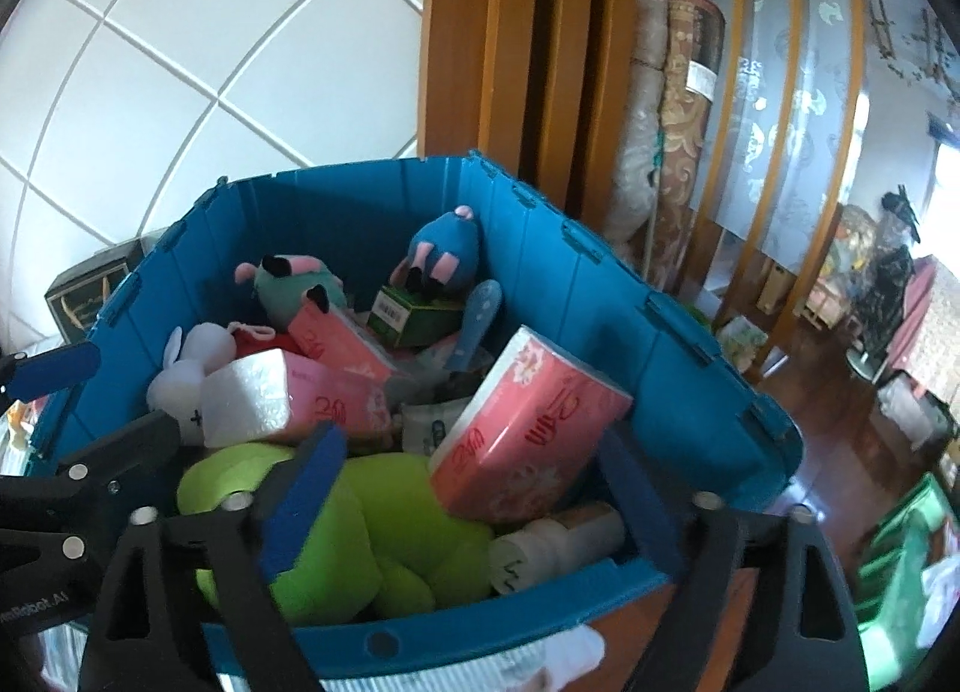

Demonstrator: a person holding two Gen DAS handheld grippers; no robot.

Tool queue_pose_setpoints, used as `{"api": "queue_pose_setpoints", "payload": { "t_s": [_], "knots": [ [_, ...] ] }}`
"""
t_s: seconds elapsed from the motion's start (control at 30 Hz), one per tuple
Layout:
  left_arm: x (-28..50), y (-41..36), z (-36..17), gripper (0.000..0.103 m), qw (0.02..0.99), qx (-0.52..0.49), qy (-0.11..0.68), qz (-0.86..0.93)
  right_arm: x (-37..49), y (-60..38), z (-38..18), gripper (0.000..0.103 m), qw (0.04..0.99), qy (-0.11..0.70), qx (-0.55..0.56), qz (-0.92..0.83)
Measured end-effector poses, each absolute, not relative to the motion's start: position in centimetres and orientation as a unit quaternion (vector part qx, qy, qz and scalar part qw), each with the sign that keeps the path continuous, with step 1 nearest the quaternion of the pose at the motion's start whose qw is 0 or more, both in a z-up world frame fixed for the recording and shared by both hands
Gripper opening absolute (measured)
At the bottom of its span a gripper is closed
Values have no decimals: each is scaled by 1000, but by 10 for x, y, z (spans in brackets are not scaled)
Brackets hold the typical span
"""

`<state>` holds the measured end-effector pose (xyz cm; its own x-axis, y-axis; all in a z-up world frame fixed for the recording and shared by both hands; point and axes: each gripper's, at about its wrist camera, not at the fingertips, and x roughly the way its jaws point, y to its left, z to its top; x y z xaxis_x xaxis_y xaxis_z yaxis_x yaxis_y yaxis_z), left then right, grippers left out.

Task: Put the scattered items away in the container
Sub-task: 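Lower both items into the crate and open both tools, then withdraw both open tools from the crate back over the bed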

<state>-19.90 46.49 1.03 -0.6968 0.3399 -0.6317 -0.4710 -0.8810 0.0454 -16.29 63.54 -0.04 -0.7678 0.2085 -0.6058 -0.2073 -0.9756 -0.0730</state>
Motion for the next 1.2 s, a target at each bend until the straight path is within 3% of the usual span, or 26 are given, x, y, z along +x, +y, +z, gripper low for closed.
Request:
{"api": "queue_pose_setpoints", "payload": {
  "t_s": [0.53,1.2],
  "knots": [
    [-201,399,25,79,201,-301,61,930,-149,602,21,103,121,-6,-301,946],
    [-206,206,23,79,71,-297,-2,952,-182,399,56,103,-26,-71,-249,965]
  ]
}}
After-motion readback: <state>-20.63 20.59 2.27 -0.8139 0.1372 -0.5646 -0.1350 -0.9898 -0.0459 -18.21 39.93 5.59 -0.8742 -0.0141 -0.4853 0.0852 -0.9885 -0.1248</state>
